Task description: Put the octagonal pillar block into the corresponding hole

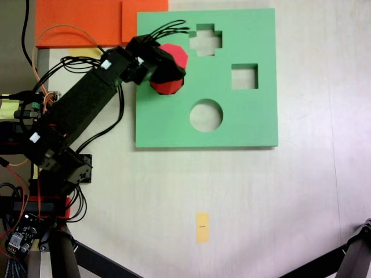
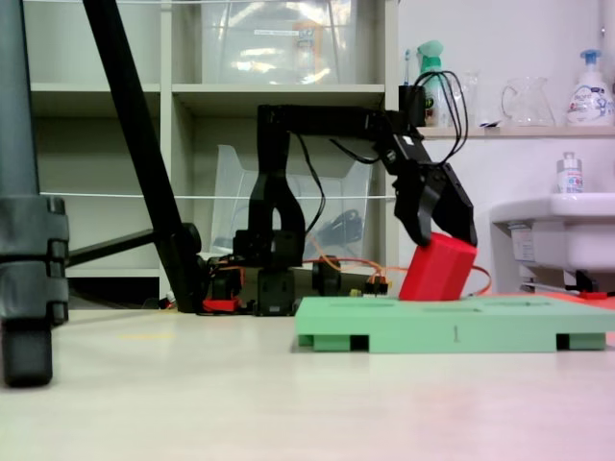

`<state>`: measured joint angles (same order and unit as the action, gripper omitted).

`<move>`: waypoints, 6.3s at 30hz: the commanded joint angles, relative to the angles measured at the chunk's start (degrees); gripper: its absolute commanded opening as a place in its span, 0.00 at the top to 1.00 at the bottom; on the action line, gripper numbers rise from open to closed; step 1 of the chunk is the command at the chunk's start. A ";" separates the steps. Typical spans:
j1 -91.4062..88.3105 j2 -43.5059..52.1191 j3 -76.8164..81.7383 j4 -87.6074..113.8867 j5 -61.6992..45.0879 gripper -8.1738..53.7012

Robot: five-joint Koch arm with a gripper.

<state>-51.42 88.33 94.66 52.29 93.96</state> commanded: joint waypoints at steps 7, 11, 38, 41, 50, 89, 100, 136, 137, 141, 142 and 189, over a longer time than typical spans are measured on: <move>-2.37 0.35 -1.41 -3.52 -9.58 0.57; -2.90 0.26 -1.41 -3.52 -12.13 0.56; -2.55 10.72 17.23 -10.99 -9.32 0.53; -2.37 10.72 17.75 -10.99 -8.88 0.53; -2.29 10.11 23.91 -15.29 -8.09 0.53; -2.02 3.78 27.86 -27.51 -8.44 0.17; -2.11 7.03 26.81 -21.53 -2.90 0.03; -3.34 -25.93 -41.13 47.64 8.35 0.38; -3.60 -24.96 -40.08 47.64 8.35 0.38; -4.39 -21.18 -34.89 46.41 7.91 0.39; -4.48 -19.69 -32.61 44.74 7.82 0.39; -3.43 -27.95 -44.65 51.77 9.49 0.43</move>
<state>-53.17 57.83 49.92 99.32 99.58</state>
